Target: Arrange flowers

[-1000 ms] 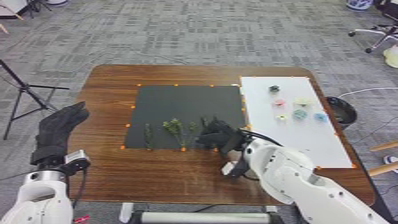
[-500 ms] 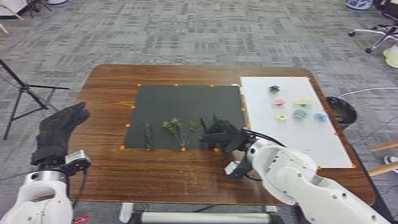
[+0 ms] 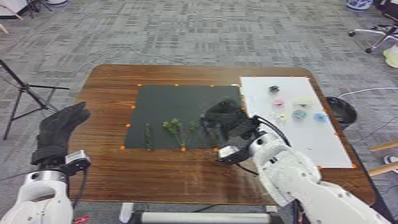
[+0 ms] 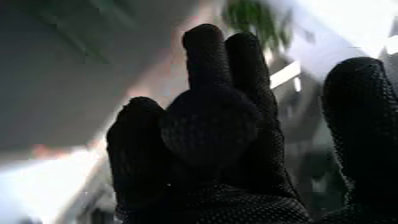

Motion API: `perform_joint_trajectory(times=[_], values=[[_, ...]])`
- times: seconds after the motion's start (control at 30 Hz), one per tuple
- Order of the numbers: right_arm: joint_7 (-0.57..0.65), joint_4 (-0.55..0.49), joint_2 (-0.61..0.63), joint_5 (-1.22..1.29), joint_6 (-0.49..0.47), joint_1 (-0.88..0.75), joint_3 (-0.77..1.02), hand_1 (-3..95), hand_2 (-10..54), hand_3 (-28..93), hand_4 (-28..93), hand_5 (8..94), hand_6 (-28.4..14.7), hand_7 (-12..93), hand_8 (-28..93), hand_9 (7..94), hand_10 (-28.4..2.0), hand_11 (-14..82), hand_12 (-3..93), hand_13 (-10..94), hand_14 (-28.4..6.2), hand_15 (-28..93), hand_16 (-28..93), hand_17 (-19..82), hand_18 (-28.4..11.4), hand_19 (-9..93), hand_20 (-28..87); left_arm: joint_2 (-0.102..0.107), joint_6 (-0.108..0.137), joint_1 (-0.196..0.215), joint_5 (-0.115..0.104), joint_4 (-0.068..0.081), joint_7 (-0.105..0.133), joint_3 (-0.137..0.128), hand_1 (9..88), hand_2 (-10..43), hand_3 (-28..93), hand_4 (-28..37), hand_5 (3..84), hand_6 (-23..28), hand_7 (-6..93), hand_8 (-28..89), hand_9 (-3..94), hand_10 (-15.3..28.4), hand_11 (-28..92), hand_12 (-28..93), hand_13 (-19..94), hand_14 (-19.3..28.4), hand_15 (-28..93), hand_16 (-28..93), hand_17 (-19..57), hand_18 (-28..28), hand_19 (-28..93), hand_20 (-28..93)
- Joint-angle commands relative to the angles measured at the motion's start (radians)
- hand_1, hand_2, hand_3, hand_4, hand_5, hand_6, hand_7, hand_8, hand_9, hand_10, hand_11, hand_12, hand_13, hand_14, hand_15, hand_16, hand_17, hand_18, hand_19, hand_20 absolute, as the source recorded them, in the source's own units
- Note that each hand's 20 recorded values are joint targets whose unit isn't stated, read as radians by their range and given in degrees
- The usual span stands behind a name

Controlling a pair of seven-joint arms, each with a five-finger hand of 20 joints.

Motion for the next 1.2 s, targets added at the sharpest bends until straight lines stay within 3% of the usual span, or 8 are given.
perform_joint_trajectory(times=[0.03,0.13,0.2,0.27,0.4,0.67,1.1,1.2], values=[[0.001,0.016,0.056,-0.374,-0.002,0.045,0.151,34.9,-8.0,65,-9,66.5,-3.3,23,-4,76.1,-13.1,17.4,19.2,91,-2.6,55,36,65,-12.5,93,60,-0.003,-0.007,0.0,0.002,-0.004,0.001,-0.001,25.6,4.9,68,-28.3,52.2,3.4,13.6,-7,48.7,15.1,22,13,37,17.6,22,1,6.0,11.8,10,17],[0.013,0.061,0.079,-0.535,-0.122,0.004,0.234,37.6,-9.5,65,-9,62.3,-2.3,22,-5,70.9,-12.5,16.0,19.5,88,-2.2,57,36,62,-12.5,93,61,-0.006,-0.006,0.008,0.001,-0.008,0.001,-0.004,25.5,4.9,68,-28.3,52.2,3.5,13.6,-7,48.8,15.1,22,13,37,17.6,22,1,6.0,11.8,10,17],[0.02,0.092,0.103,-0.545,-0.148,-0.007,0.251,38.4,-9.5,66,-10,60.6,-1.3,21,-5,68.1,-12.5,15.2,19.5,88,-2.3,58,36,61,-12.5,93,61,-0.007,-0.003,0.013,0.0,-0.011,0.002,-0.008,25.6,4.9,68,-28.3,52.1,3.4,13.7,-7,48.8,15.2,22,13,37,17.6,22,1,6.0,11.8,10,17],[0.024,0.108,0.124,-0.57,-0.248,-0.022,0.284,38.9,-9.5,66,-10,59.5,-1.0,19,-6,66.3,-12.6,14.3,19.3,87,-2.3,59,35,61,-12.4,93,60,-0.007,0.0,0.014,0.0,-0.013,0.004,-0.01,25.6,4.8,68,-28.3,52.1,3.5,13.7,-7,48.8,15.1,22,13,37,17.6,22,1,6.0,11.8,10,17],[0.026,0.139,0.165,-0.63,-0.322,-0.052,0.31,39.7,-9.5,65,-11,57.8,-1.2,17,-6,64.3,-12.6,12.9,18.8,87,-2.4,60,34,61,-12.5,93,60,-0.004,-0.008,-0.001,0.002,-0.007,0.003,-0.004,25.6,4.8,68,-28.3,52.1,3.5,13.7,-7,48.8,15.1,22,13,38,17.6,22,1,6.0,11.8,10,17],[0.014,0.205,0.188,-0.682,-0.361,-0.097,0.334,39.9,-9.5,65,-13,57.4,-1.5,16,-5,63.8,-12.3,12.7,18.8,87,-2.4,61,33,61,-12.7,93,60,-0.006,-0.016,-0.003,0.002,-0.007,0.002,-0.002,25.6,4.9,68,-28.3,52.2,3.5,13.6,-7,48.8,15.1,22,14,38,17.6,22,1,6.0,11.8,10,17],[0.003,0.258,0.169,-0.712,-0.324,-0.135,0.311,42.2,-9.5,65,-14,59.1,-1.0,18,-6,66.2,-12.5,14.7,19.0,87,-2.2,63,32,61,-13.1,93,61,-0.017,-0.029,0.016,0.006,-0.011,0.002,0.0,25.6,4.9,68,-28.3,52.2,3.5,13.5,-7,48.9,15.1,22,14,38,17.6,22,1,6.0,11.8,10,17],[-0.007,0.261,0.169,-0.714,-0.307,-0.138,0.296,43.2,-9.5,65,-14,59.8,-0.8,18,-6,66.9,-12.4,15.1,19.0,87,-2.1,63,31,61,-13.2,93,62,-0.018,-0.02,0.023,0.002,-0.013,0.003,-0.005,25.5,4.9,68,-28.3,52.2,3.5,13.5,-7,48.9,15.1,22,13,38,17.6,22,1,6.1,11.8,10,17]])
